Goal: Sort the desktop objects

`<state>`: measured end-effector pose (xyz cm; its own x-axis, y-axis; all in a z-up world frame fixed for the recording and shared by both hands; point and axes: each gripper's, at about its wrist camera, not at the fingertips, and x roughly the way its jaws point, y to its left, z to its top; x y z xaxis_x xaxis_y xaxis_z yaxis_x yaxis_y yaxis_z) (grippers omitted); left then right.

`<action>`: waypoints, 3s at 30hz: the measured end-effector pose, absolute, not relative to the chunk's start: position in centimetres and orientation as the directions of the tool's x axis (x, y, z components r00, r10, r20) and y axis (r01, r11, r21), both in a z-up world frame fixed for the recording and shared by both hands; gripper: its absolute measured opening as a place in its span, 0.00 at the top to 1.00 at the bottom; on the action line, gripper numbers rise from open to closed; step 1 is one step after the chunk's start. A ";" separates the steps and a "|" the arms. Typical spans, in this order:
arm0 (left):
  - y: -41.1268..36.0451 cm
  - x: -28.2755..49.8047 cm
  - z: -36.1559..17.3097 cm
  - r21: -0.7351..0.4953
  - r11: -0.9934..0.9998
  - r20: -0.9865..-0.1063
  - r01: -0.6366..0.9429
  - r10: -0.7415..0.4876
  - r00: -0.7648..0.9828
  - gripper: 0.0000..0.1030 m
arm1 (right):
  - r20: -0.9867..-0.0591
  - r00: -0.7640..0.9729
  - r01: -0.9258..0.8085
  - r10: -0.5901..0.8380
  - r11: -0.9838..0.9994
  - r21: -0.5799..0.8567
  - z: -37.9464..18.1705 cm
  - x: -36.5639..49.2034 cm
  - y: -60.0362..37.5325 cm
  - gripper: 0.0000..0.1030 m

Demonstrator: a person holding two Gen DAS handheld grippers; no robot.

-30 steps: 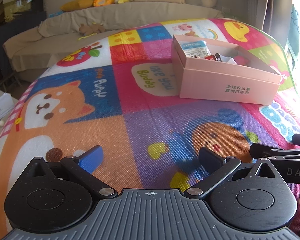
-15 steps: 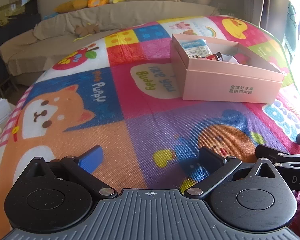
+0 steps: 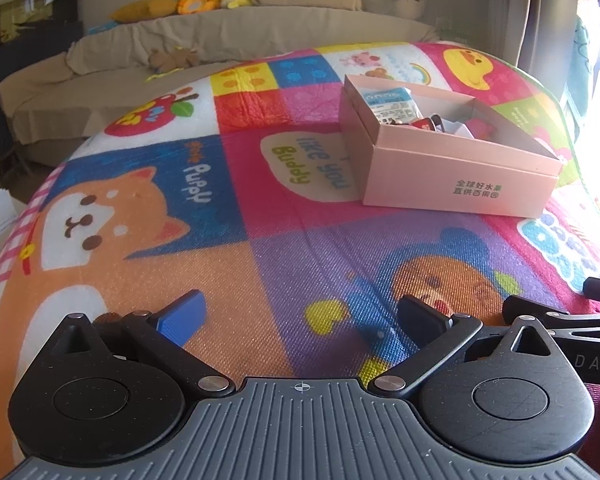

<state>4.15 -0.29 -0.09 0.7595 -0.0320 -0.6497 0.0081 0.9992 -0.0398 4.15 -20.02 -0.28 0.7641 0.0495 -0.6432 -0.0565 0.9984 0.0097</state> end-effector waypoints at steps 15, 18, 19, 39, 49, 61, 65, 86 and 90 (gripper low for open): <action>-0.7 4.2 -0.2 -0.012 1.000 -0.655 0.008 -0.014 0.755 0.00 | -0.643 0.764 -0.056 0.049 0.998 0.009 -0.3 4.2 -20.0 0.00; -0.7 4.2 -0.2 -0.012 1.000 -0.655 0.008 -0.014 0.755 0.00 | -0.643 0.764 -0.056 0.049 0.998 0.009 -0.3 4.2 -20.0 0.00; -0.7 4.2 -0.2 -0.012 1.000 -0.655 0.008 -0.014 0.755 0.00 | -0.643 0.764 -0.056 0.049 0.998 0.009 -0.3 4.2 -20.0 0.00; -0.7 4.1 -0.2 -0.012 1.000 -0.655 0.008 -0.014 0.755 0.00 | -0.643 0.764 -0.056 0.049 0.998 0.009 -0.3 4.2 -20.0 0.00; -0.7 4.1 -0.1 -0.012 1.000 -0.655 0.008 -0.014 0.755 0.00 | -0.643 0.764 -0.057 0.049 0.998 0.008 -0.3 4.2 -20.0 0.00; -0.8 4.1 -0.1 -0.012 1.000 -0.655 0.008 -0.014 0.756 0.00 | -0.643 0.762 -0.085 0.070 0.996 0.008 -0.3 5.4 -19.9 0.00; -0.8 4.1 -0.1 -0.011 1.000 -0.655 0.008 -0.013 0.755 0.00 | -0.642 0.764 -0.085 0.071 0.996 0.010 -0.3 5.4 -19.9 0.00; -0.8 4.1 -0.1 -0.011 1.000 -0.655 0.009 -0.014 0.755 0.00 | -0.642 0.763 -0.085 0.072 0.996 0.010 -0.2 5.4 -19.9 0.00; -0.8 4.2 -0.1 -0.011 1.000 -0.656 0.009 -0.014 0.755 0.00 | -0.642 0.763 -0.085 0.072 0.996 0.010 -0.2 5.4 -19.9 0.00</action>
<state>4.16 -0.83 -0.13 0.7549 -0.0136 -0.6557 0.0089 0.9999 -0.0105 5.42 -19.89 -0.22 0.7635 0.0716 -0.6418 -0.0848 0.9963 0.0103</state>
